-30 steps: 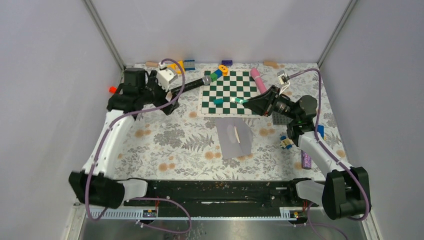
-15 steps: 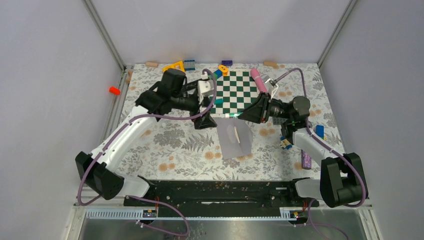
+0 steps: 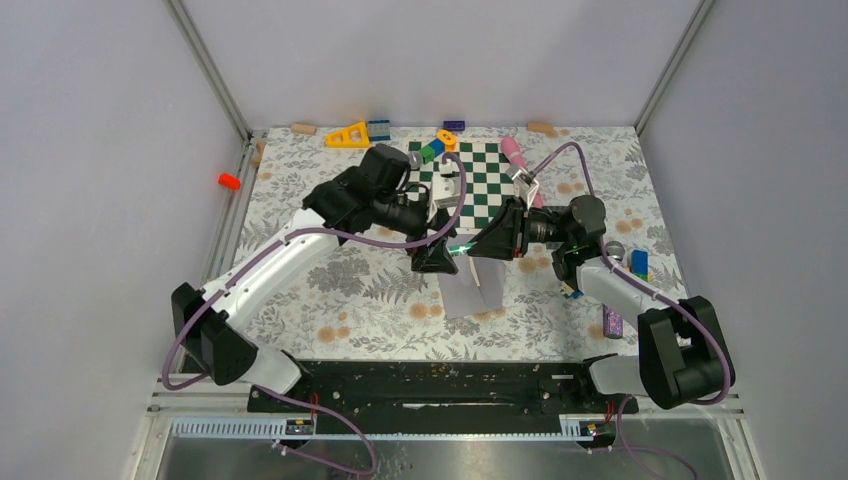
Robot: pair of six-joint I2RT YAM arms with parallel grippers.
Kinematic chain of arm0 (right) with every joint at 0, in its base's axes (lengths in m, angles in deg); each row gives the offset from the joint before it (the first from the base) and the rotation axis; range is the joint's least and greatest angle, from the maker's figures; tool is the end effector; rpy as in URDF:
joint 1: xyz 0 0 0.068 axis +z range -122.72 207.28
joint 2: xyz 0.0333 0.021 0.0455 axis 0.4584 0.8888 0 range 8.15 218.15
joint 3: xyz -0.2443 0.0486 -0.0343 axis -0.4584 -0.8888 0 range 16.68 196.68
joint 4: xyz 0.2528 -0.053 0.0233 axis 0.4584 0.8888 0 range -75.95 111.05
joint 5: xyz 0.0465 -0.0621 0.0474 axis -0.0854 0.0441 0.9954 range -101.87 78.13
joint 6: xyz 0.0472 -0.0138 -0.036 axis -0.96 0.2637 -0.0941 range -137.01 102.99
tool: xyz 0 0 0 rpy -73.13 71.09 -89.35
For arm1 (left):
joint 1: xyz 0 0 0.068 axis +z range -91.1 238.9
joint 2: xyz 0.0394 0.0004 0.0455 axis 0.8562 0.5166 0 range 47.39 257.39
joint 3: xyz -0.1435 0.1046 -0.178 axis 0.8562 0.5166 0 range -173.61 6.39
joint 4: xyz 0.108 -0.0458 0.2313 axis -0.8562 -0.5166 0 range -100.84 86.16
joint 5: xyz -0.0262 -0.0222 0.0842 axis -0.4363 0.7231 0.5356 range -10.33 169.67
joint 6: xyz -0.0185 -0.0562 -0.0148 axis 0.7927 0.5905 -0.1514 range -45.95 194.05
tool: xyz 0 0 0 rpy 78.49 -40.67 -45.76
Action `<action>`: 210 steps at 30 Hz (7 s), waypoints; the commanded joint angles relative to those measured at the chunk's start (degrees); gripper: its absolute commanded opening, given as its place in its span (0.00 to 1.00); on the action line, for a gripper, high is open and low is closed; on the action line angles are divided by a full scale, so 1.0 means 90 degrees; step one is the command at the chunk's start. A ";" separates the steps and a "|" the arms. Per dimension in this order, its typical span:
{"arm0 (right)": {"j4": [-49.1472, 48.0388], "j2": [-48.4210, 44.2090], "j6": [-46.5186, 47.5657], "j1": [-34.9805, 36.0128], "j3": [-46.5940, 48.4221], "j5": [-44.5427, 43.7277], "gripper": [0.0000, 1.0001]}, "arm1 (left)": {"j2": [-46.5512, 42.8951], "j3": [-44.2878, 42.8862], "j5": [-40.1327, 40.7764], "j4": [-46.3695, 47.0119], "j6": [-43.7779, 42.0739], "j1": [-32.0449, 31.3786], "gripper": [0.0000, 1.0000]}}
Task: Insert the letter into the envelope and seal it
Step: Unscrew the solid glue.
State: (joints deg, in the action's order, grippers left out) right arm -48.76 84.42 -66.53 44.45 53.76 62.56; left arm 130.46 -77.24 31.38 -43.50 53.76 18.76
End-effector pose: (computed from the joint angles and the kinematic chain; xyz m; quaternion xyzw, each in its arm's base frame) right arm 0.2427 0.1210 0.2761 -0.3646 0.5597 0.6429 0.3747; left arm 0.2181 -0.2284 0.3501 0.5665 0.6236 -0.4314 0.3226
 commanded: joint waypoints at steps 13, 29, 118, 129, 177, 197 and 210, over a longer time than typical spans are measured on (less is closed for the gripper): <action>0.1157 -0.0242 0.1387 0.0104 0.0027 0.0100 0.03 | 0.0405 -0.0522 0.0130 -0.0183 -0.0025 -0.0187 0.50; 0.2371 -0.0624 0.2470 0.0104 0.0102 -0.0264 0.03 | 0.0746 -0.0685 0.0512 -0.0486 -0.0173 -0.0257 0.40; 0.6822 -0.2237 0.8203 -0.0049 0.0131 -0.0178 0.07 | 0.1030 -0.0389 -0.0127 -0.0088 0.0737 -0.0113 0.00; 0.6057 -0.1048 0.4200 -0.0155 0.0919 -0.0310 0.02 | 0.0141 0.0285 0.1330 0.0674 0.0522 -0.0354 0.00; -0.2074 -0.1363 0.4213 -0.0892 -0.1473 0.0940 0.55 | 0.0790 0.1233 -0.2344 0.2867 0.3441 0.0301 0.00; -0.2035 -0.1167 0.4098 -0.0583 -0.1391 0.1274 0.47 | 0.0997 0.0988 -0.2345 0.2131 0.2928 0.0193 0.00; -0.1919 -0.1054 0.4061 -0.0501 -0.1428 0.1311 0.38 | 0.1032 0.0929 -0.2373 0.2073 0.2899 0.0198 0.00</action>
State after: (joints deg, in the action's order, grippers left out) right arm -63.51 74.78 -30.31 39.29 40.23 73.16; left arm 139.53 -66.21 12.34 -26.60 81.19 20.44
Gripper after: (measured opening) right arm 0.372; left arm 0.239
